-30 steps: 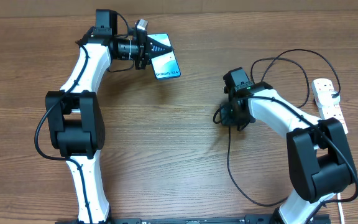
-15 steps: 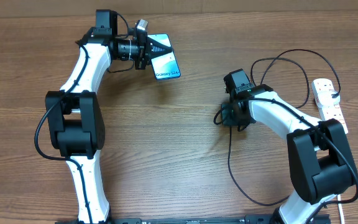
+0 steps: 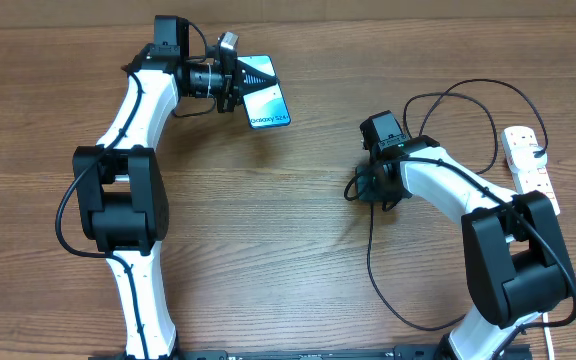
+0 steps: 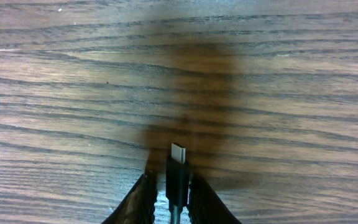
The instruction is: Plug charger to phone and switch on socket
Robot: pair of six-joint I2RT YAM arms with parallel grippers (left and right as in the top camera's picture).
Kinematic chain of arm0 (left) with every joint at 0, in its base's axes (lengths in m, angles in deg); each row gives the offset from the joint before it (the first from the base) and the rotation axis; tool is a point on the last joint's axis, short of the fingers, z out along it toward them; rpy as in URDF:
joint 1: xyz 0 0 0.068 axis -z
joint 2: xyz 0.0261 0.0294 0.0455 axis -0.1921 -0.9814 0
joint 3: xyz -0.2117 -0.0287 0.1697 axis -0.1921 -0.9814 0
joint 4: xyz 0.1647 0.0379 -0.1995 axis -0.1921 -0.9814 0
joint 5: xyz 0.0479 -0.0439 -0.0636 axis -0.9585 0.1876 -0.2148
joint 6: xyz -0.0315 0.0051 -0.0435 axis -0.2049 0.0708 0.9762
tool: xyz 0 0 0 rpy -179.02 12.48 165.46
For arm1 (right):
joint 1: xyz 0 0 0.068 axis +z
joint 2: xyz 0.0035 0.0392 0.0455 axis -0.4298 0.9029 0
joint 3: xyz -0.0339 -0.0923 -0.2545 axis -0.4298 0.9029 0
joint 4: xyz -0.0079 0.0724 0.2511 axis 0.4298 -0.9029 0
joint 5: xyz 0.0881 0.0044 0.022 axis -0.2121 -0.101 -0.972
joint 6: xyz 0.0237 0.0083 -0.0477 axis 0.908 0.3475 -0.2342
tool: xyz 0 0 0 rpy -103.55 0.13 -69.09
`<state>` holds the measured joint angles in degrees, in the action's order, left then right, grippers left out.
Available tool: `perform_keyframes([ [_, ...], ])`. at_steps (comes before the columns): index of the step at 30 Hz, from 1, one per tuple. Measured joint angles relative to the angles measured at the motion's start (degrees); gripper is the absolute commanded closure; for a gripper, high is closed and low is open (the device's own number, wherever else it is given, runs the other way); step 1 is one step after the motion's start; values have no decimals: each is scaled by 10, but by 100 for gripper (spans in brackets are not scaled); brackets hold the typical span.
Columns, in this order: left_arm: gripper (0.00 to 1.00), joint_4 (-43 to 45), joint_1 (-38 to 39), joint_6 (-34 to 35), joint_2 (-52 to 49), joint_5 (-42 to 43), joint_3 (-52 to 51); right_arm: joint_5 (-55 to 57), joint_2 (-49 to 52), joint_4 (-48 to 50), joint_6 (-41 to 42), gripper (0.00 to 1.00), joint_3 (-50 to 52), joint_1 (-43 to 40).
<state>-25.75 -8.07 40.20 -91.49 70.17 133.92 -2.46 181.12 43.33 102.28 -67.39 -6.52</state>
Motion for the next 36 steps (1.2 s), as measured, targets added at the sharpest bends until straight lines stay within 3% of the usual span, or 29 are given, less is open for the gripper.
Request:
perform_keyframes([
  [8,96,-4,0,0,0,0,0,0,0,11,0,82,0,0],
  [15,96,-5,0,0,0,0,0,-1,0,14,0,96,0,0],
  [36,96,-4,0,-13,0,31,0,-15,0,14,0,96,0,0],
])
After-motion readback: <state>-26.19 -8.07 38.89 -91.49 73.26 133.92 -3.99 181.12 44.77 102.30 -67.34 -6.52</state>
